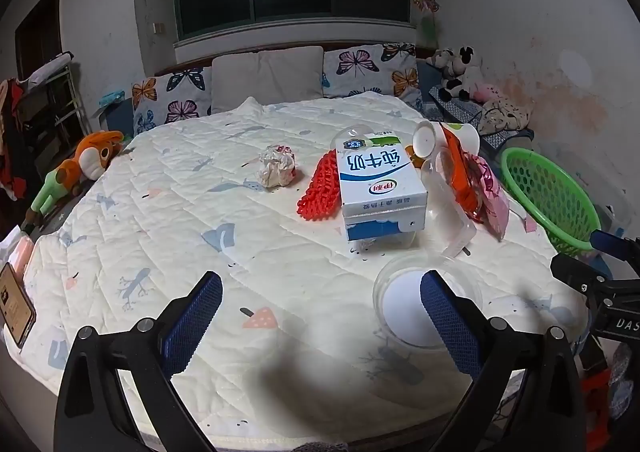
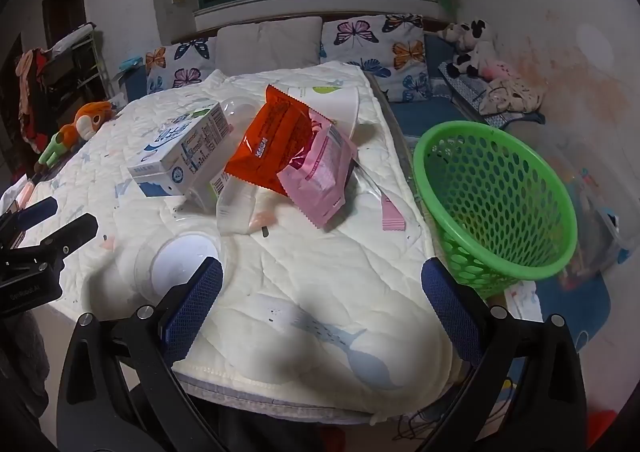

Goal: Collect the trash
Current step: 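Move both tools toward the milk carton and the pink wrapper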

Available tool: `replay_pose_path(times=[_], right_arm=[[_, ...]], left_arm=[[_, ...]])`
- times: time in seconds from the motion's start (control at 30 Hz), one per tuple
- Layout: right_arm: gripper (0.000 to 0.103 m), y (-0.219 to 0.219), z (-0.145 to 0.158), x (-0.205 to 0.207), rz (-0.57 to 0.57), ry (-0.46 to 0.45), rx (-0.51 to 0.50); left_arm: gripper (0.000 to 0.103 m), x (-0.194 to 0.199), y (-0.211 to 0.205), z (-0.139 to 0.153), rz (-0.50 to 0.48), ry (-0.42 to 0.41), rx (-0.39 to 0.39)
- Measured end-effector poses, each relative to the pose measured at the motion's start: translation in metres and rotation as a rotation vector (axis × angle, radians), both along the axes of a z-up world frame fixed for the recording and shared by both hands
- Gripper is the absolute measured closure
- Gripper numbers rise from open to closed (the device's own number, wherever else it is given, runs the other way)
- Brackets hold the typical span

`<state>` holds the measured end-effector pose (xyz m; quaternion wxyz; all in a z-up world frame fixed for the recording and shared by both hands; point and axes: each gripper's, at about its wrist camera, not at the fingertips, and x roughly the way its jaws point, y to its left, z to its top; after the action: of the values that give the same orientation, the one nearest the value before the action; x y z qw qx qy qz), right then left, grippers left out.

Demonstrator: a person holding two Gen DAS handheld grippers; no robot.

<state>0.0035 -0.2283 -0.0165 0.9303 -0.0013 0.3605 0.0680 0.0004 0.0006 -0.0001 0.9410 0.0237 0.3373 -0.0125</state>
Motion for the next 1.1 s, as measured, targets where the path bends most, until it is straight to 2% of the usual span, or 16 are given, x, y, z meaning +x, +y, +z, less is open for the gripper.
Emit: replay_pose_path(times=[1.1], right_arm=[[0.004,-0.003,-0.0011,0.0016,-0.005,0.003,-0.004]], left_arm=[[0.007,0.0015,0.0036,-0.0053,0.001,0.008,-0.005]])
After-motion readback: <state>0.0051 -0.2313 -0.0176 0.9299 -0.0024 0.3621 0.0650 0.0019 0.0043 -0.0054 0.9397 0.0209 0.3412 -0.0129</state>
